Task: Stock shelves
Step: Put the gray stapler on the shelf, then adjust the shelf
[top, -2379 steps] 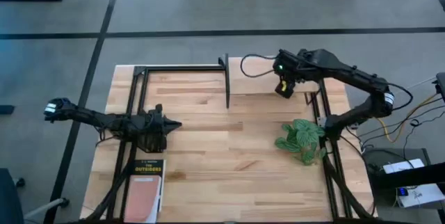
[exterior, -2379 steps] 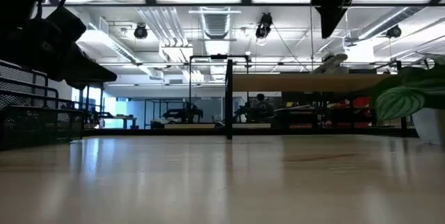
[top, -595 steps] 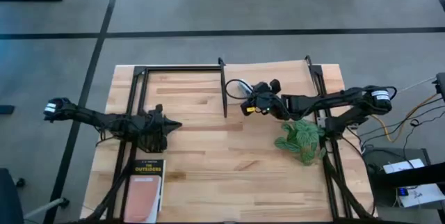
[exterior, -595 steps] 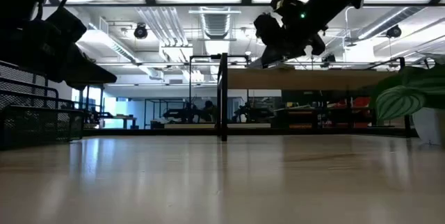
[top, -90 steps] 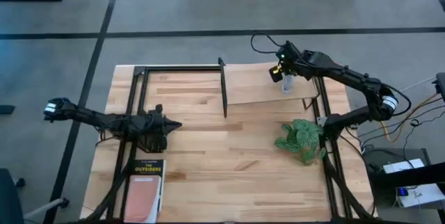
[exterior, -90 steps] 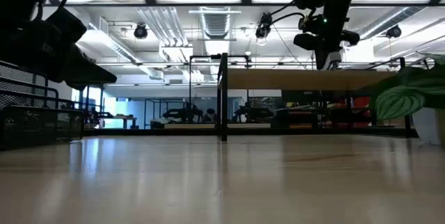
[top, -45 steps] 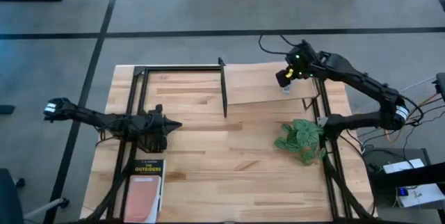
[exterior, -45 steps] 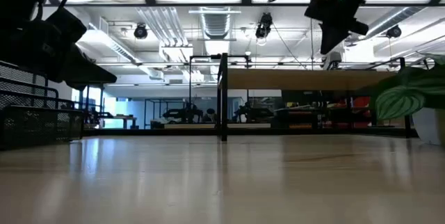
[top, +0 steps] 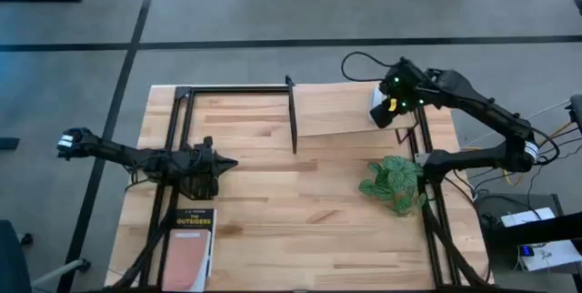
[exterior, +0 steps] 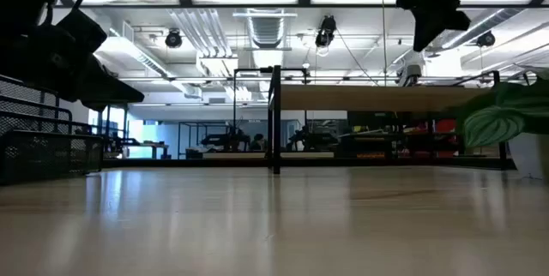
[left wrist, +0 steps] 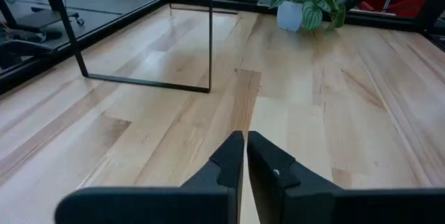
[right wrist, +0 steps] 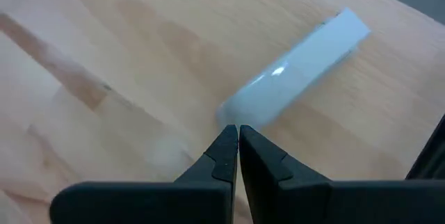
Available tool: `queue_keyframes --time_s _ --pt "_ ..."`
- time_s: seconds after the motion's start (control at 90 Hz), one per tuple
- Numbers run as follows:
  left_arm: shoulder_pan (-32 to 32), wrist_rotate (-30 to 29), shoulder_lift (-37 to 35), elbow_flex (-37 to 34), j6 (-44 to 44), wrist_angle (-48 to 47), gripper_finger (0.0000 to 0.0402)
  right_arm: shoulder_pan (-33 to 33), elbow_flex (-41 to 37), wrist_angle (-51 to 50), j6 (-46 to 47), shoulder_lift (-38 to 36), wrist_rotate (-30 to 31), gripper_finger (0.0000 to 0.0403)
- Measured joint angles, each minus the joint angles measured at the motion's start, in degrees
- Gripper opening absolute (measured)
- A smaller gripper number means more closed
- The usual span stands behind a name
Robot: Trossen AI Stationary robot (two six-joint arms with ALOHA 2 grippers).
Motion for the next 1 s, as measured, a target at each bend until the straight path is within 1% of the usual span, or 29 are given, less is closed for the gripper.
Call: queue_keyframes --time_s 0.222,0.444,0.689,0.9,1.0 --pt "0.0 0.0 0.0 0.0 0.0 0.0 0.0004 -0.02 -1.97 -1.12 0.18 0.64 0.19 0.0" --pt "-0.02 0.0 0.0 0.0 0.01 0.0 0.0004 -0.02 -3.56 -1.13 1.33 3.6 0.18 0.0" --pt "-0.01 0.0 0.0 0.0 0.0 0.0 0.0004 -0.02 -3.56 2.15 0.75 6.45 0.64 0.0" --pt "-0.02 0.0 0.0 0.01 0.01 0.0 0.0004 0.32 -3.05 1.95 0.61 6.14 0.62 0.0" --pt "-0.01 0.0 0.0 0.02 0.01 0.0 0.0004 2.2 -1.94 1.96 0.62 5.22 0.23 0.0"
